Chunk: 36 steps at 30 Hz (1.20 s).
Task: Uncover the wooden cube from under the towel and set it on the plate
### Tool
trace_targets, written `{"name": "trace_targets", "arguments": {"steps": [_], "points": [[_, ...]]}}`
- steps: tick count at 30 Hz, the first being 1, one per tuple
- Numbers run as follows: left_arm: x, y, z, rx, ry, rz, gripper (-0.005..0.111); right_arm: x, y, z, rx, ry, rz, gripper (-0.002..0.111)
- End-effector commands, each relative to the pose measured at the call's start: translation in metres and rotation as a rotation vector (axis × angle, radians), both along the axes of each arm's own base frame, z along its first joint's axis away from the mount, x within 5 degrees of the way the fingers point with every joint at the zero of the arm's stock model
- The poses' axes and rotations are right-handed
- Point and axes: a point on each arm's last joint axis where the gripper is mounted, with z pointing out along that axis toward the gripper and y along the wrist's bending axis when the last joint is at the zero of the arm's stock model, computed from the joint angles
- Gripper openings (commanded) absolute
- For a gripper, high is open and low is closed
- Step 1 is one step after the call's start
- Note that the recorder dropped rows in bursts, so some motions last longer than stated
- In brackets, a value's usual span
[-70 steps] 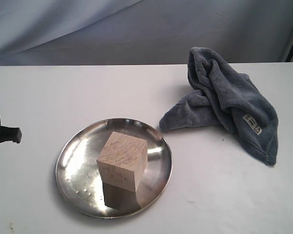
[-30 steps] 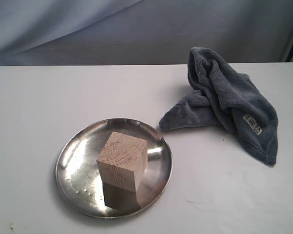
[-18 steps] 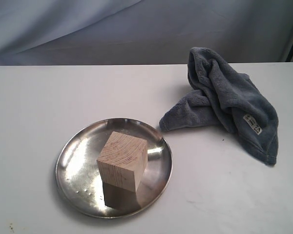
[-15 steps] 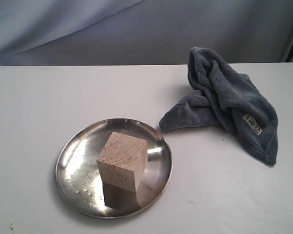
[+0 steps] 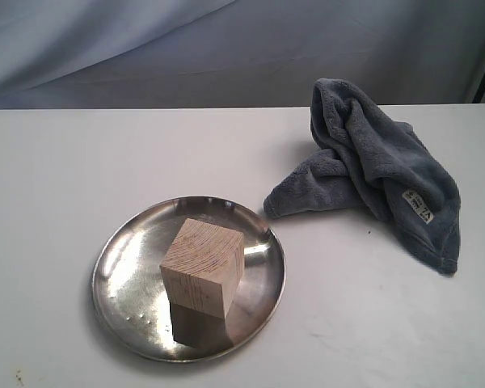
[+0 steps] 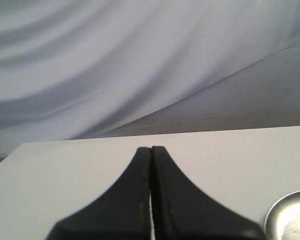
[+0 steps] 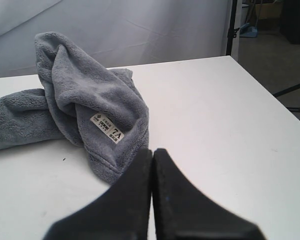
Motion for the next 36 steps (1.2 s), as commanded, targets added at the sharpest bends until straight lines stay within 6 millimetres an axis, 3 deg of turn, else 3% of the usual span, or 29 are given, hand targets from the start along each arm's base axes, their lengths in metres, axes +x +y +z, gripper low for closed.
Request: {"name": "trace_targets", "arguments": {"steps": [1, 5, 7, 23, 29, 36], "points": [[0.008, -0.006, -0.025, 0.005, -0.039, -0.062, 0.0, 0.0, 0.0, 0.0, -0.009, -0.007, -0.005, 0.0], [0.012, -0.007, -0.044, -0.005, 0.007, -0.07, 0.0, 0.0, 0.0, 0.0, -0.009, -0.007, -0.005, 0.0], [0.01, -0.003, -0.057, -0.04, 0.142, -0.019, 0.0, 0.0, 0.0, 0.0, -0.009, -0.007, -0.005, 0.0], [0.01, -0.004, -0.054, -0.05, 0.112, -0.027, 0.0, 0.0, 0.0, 0.0, -0.009, -0.007, -0.005, 0.0], [0.01, -0.007, -0.054, -0.167, 0.112, -0.046, 0.0, 0.0, 0.0, 0.0, -0.009, -0.007, -0.005, 0.0], [0.01, -0.007, -0.054, -0.165, 0.112, -0.047, 0.0, 0.0, 0.0, 0.0, -0.009, -0.007, -0.005, 0.0]]}}
